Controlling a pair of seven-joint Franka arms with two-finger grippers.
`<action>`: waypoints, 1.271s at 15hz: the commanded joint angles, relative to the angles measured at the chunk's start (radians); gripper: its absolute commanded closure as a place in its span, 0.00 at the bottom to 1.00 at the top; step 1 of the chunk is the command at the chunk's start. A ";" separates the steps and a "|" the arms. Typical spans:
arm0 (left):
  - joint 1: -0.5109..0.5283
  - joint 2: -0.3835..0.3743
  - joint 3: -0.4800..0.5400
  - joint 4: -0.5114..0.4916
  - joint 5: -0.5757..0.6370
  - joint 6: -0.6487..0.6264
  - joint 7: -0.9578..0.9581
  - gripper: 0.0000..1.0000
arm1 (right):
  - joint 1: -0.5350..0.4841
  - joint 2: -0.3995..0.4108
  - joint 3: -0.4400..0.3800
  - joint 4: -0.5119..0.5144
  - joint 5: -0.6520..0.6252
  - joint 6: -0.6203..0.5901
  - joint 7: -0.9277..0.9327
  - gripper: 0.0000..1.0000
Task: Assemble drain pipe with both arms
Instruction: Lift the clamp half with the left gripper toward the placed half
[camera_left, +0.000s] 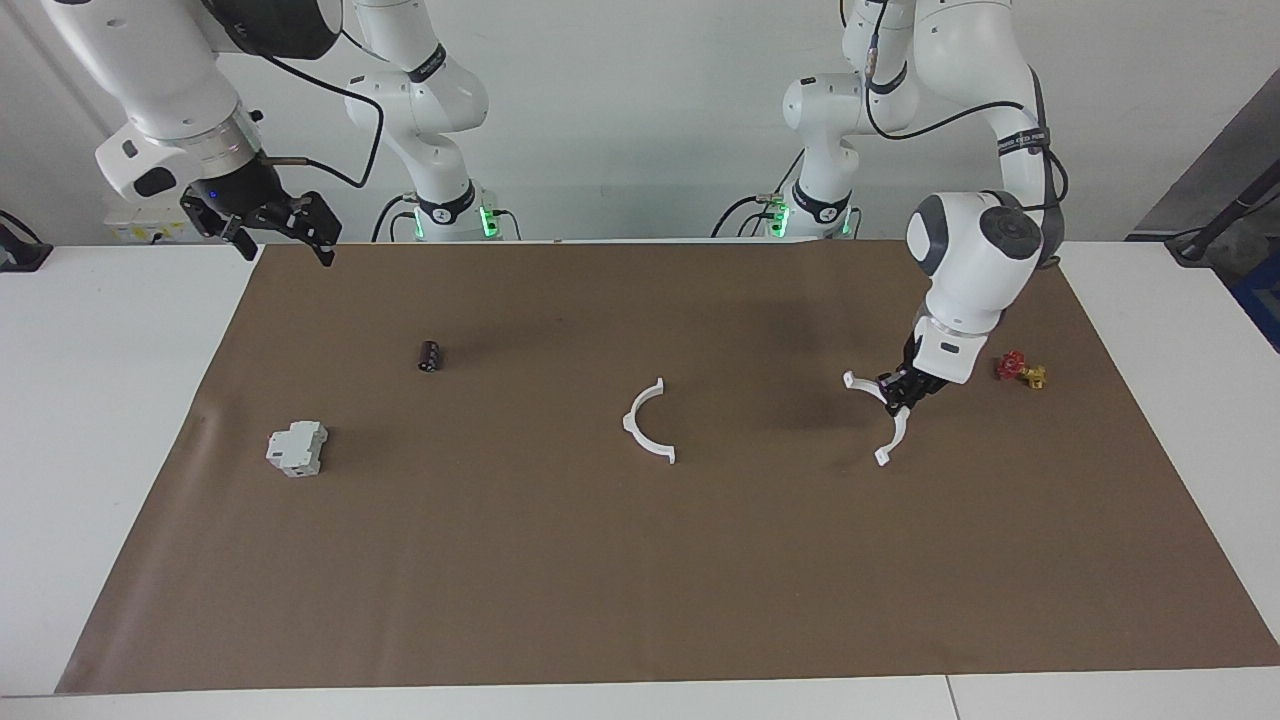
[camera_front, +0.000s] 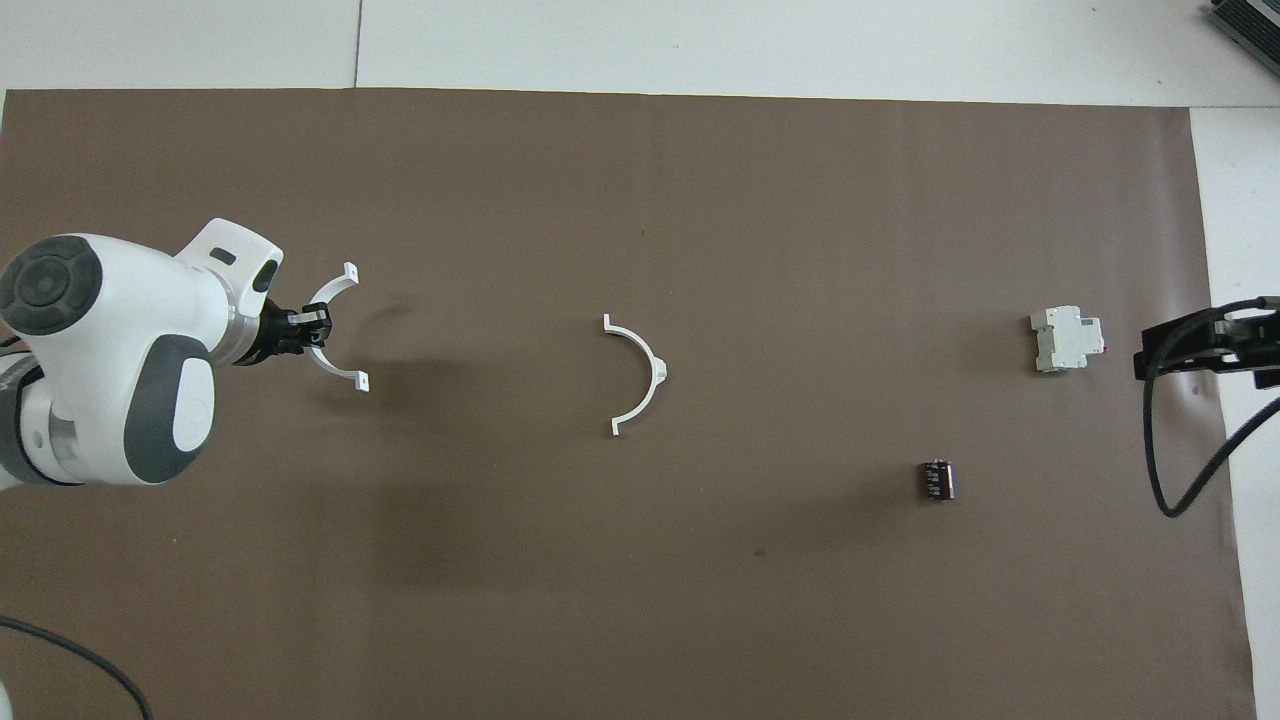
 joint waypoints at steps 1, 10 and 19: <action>-0.107 -0.003 0.013 0.009 0.046 -0.018 -0.199 1.00 | -0.014 -0.024 0.008 -0.038 0.002 0.007 0.018 0.00; -0.345 0.020 0.009 0.101 0.049 -0.026 -0.504 1.00 | -0.017 -0.024 0.010 -0.030 0.007 0.007 0.009 0.00; -0.423 0.125 0.007 0.089 0.163 0.017 -0.461 1.00 | -0.017 -0.024 0.010 -0.030 0.007 0.007 0.007 0.00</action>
